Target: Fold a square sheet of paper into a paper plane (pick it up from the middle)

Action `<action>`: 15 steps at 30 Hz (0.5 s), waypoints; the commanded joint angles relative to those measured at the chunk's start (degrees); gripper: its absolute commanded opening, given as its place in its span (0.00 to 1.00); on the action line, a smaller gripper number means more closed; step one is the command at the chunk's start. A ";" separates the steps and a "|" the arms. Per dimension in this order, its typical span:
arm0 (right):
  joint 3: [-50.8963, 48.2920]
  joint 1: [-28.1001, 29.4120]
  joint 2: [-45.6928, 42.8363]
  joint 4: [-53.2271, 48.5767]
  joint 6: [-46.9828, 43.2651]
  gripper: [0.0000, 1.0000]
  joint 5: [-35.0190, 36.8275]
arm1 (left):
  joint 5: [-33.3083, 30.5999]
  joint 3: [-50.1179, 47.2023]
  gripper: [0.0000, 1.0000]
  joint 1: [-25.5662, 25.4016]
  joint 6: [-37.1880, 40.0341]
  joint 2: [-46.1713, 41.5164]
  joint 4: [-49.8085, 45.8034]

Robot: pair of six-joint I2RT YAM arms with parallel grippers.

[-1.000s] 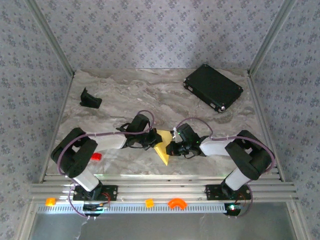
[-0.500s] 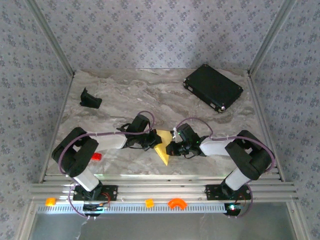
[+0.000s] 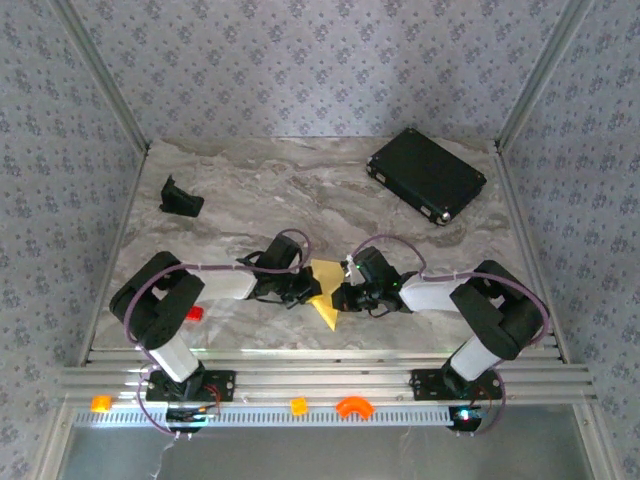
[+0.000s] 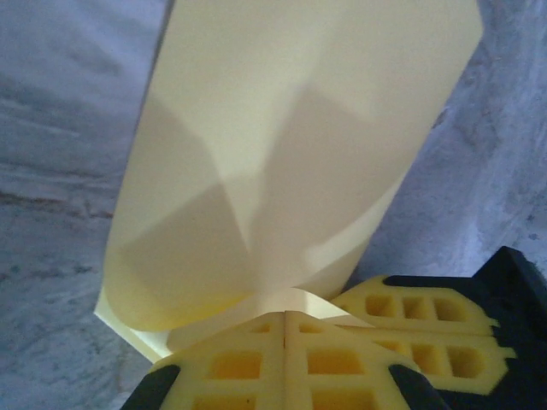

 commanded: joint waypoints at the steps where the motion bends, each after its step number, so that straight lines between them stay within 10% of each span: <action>1: -0.94 -0.14 1.51 -3.14 -0.36 0.00 2.79 | -0.91 -0.33 0.00 -0.38 1.28 0.48 -0.58; 15: -0.92 -0.11 0.68 -4.01 -0.54 0.00 3.37 | -0.20 0.71 0.00 -1.25 0.93 -5.23 -3.02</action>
